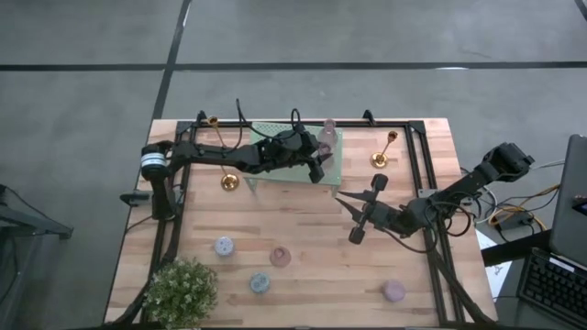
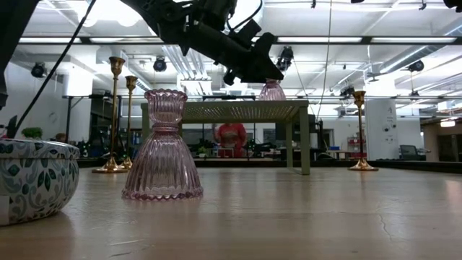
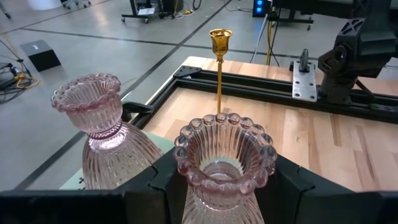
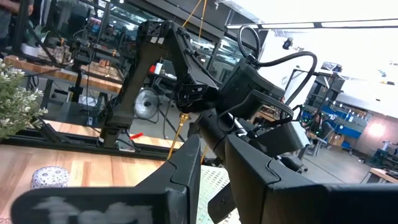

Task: Pick & Place candle stick holders
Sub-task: Put the top glass candle holder on the shelf aligned with the other glass candle holder

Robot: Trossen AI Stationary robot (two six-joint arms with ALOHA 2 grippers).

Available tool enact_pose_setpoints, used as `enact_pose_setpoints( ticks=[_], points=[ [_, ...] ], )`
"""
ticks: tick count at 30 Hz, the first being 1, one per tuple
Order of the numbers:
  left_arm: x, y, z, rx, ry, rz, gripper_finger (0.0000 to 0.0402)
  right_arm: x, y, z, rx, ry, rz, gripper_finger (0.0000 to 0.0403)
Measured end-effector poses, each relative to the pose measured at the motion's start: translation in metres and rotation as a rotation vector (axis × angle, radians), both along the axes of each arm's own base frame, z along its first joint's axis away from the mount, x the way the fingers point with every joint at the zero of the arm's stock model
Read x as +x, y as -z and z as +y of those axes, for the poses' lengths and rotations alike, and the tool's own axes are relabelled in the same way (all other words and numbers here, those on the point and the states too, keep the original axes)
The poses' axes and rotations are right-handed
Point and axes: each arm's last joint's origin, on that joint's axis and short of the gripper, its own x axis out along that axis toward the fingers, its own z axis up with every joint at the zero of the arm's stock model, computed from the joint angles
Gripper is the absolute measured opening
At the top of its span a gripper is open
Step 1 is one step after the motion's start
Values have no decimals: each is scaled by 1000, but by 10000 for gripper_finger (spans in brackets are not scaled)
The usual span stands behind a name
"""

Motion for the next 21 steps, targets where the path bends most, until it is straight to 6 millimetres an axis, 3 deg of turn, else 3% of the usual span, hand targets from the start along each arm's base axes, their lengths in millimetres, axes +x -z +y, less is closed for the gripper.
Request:
enact_pose_setpoints(
  ticks=[11, 21],
  points=[
    [0, 0, 0, -4, 13, -2, 167, 0, 0, 0, -2, 0, 3, 84],
    [0, -2, 0, -7, 11, -8, 255, 0, 2, 0, 9, -3, 10, 73]
  ],
)
